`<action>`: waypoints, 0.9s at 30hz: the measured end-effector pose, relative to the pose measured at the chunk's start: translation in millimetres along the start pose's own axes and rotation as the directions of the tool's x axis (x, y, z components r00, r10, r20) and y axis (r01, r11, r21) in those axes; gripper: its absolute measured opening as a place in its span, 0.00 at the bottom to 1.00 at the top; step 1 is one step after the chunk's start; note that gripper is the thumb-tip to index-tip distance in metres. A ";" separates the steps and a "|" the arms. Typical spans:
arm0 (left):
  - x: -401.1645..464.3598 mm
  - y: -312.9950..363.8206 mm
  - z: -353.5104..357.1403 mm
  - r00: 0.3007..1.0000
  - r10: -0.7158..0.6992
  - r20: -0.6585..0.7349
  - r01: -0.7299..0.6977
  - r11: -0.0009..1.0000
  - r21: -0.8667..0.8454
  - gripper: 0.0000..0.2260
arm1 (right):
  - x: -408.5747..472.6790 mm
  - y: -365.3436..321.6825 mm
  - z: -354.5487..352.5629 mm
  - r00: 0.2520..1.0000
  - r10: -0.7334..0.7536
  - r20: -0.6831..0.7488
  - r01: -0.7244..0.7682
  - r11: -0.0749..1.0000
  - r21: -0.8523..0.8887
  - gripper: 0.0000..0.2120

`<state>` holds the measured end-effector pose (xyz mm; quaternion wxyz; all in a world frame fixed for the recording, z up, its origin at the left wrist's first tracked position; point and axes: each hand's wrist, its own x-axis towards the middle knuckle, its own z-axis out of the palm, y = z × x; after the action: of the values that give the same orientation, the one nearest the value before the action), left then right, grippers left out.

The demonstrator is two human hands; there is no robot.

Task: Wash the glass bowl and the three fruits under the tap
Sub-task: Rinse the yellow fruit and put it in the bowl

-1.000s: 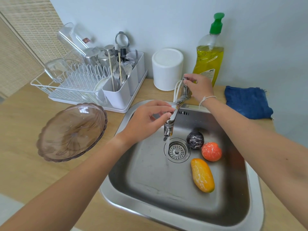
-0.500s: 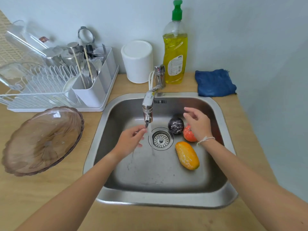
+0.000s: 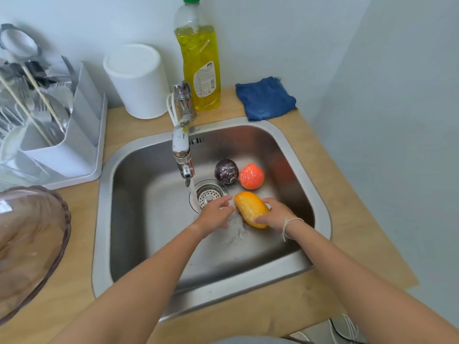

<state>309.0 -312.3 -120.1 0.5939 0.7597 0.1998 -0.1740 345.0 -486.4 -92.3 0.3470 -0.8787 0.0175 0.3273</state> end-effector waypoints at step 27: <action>-30.5 -39.7 -72.4 0.971 -0.124 -0.203 0.007 0.870 -0.493 0.13 | 15.8 -39.3 54.7 0.970 -0.201 0.133 0.110 0.860 0.498 0.21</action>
<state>264.5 -236.4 -120.9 0.7335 0.5923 0.3299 -0.0496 336.8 -419.5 -107.9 0.5827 -0.7280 -0.0034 0.3611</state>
